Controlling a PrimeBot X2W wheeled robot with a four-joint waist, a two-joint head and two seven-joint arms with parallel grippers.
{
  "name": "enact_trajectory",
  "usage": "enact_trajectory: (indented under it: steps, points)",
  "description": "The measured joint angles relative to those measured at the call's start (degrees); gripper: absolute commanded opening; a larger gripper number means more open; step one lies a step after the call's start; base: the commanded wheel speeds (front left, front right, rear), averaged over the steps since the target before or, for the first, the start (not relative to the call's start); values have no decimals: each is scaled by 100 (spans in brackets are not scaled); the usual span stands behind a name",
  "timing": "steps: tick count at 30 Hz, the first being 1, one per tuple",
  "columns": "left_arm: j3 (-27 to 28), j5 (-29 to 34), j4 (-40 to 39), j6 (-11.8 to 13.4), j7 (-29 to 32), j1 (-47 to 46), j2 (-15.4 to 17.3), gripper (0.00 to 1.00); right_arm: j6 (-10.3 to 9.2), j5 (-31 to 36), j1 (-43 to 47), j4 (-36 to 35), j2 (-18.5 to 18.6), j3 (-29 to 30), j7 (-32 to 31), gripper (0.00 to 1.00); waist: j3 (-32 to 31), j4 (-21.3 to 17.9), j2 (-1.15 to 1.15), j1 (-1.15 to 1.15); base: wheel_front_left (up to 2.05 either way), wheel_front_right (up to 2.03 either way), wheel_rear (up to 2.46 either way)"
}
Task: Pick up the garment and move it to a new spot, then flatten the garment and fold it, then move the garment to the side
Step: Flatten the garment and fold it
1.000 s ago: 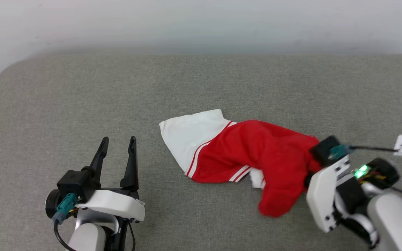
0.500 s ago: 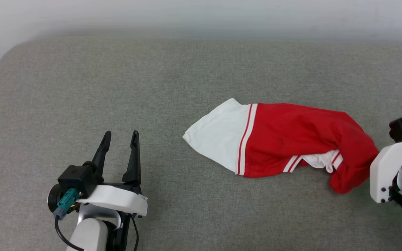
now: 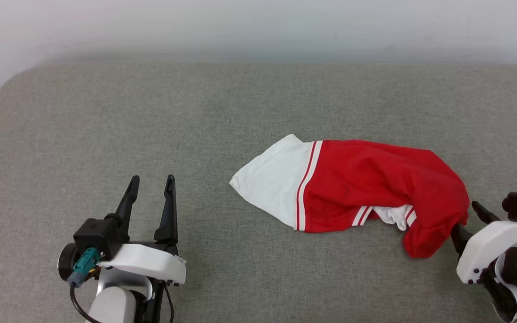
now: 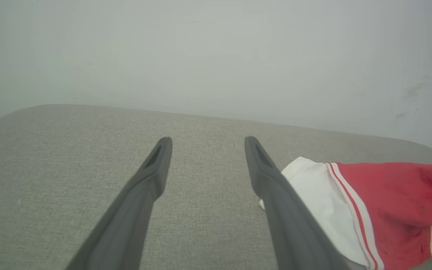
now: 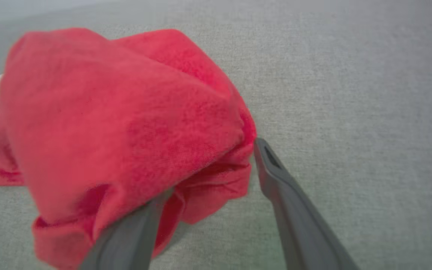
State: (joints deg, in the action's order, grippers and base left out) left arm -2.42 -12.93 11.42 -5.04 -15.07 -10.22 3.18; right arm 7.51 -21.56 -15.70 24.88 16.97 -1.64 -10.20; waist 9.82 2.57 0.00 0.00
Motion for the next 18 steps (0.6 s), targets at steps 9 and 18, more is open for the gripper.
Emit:
enact_trajectory:
  steps: [9,18]
  points:
    - [11,58,49,-2,0,216,-8,100,0,561,712,-586,-626,649,984,100,-374,-202,0,-1,0,0,0]
    - [-55,63,112,-10,0,361,-12,100,0,926,1437,-1789,-857,308,179,100,-620,-286,0,0,0,0,0]
